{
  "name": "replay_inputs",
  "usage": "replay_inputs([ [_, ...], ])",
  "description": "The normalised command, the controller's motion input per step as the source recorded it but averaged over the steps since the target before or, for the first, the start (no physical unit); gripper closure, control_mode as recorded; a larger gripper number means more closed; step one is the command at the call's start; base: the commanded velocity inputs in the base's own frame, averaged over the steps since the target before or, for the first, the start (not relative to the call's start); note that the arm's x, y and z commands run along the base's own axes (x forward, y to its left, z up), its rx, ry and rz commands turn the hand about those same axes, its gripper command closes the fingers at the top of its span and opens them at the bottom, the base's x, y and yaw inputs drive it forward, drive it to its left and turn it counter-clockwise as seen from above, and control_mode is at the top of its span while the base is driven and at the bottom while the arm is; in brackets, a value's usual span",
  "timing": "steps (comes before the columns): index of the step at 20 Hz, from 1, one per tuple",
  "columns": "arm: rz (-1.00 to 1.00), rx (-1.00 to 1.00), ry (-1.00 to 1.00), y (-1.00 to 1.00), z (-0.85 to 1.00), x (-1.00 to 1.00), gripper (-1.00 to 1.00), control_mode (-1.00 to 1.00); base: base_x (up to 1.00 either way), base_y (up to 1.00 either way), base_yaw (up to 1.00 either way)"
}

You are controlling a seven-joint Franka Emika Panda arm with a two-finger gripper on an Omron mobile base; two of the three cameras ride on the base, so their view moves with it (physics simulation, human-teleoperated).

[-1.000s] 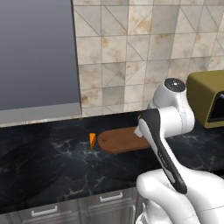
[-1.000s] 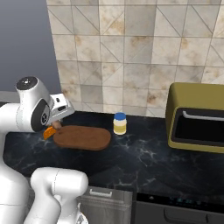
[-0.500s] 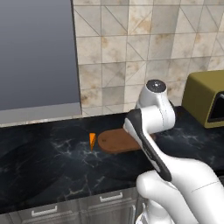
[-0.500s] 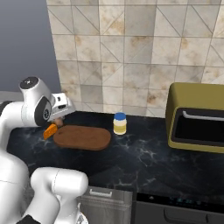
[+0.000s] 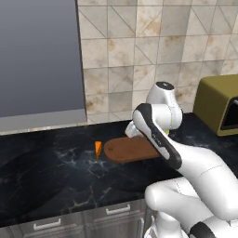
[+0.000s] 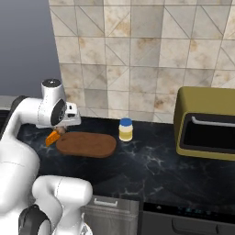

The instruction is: Retrieve the reheated potato from the microwave, then place the potato, cheese, and condiment on the cutting board.

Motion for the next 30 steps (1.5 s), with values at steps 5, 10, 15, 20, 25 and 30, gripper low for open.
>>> replay_inputs([
  [5, 0.00, 0.07, -0.04, 0.24, -0.34, 0.33, 1.00, -1.00, 0.00, 0.00, 0.00],
  [10, -0.02, -0.03, -0.14, 0.28, -0.33, 0.46, 1.00, -1.00, 0.00, 0.00, 0.00],
  [15, -0.09, -0.05, -0.05, 0.17, -0.35, 0.37, 1.00, -1.00, 0.00, 0.00, 0.00],
  [20, -0.10, -0.02, 0.00, 0.04, -0.45, 0.22, 1.00, -1.00, 0.00, 0.00, 0.00],
  [25, -0.05, 0.00, -0.02, 0.02, -0.41, 0.26, 1.00, -1.00, 0.00, 0.00, 0.00],
  [30, -0.03, 0.00, -0.01, 0.06, -0.40, 0.24, 1.00, -1.00, 0.00, 0.00, 0.00],
])
